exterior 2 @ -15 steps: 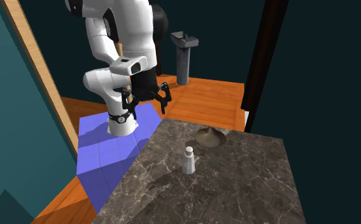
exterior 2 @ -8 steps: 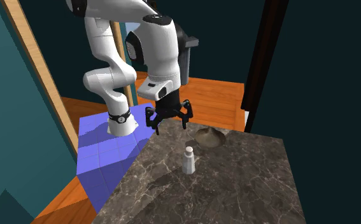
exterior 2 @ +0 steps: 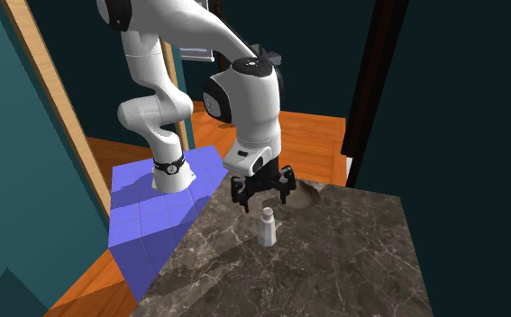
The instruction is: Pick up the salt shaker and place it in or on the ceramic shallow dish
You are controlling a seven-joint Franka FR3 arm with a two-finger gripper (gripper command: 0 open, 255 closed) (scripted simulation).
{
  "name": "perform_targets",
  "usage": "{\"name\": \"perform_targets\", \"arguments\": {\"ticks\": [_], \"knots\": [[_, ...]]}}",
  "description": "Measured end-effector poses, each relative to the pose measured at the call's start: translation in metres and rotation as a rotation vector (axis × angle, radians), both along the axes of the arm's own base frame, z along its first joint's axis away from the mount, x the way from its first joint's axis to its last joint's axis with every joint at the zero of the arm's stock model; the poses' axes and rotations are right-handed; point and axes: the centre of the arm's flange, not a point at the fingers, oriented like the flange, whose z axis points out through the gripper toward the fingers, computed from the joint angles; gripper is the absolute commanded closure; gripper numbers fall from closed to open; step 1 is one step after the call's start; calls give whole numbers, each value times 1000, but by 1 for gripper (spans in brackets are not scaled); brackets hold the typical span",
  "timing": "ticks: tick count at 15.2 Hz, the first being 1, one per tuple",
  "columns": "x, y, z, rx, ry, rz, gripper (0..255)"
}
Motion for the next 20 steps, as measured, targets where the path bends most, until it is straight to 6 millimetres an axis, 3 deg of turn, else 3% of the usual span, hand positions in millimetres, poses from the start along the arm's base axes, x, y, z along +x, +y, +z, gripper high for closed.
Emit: {"name": "perform_targets", "arguments": {"ticks": [5,11,12,20], "knots": [[1,3,-25,1,0,-1,0],[1,3,-29,1,0,-1,0],[1,3,-29,1,0,-1,255],[1,3,-29,1,-1,-1,255]]}}
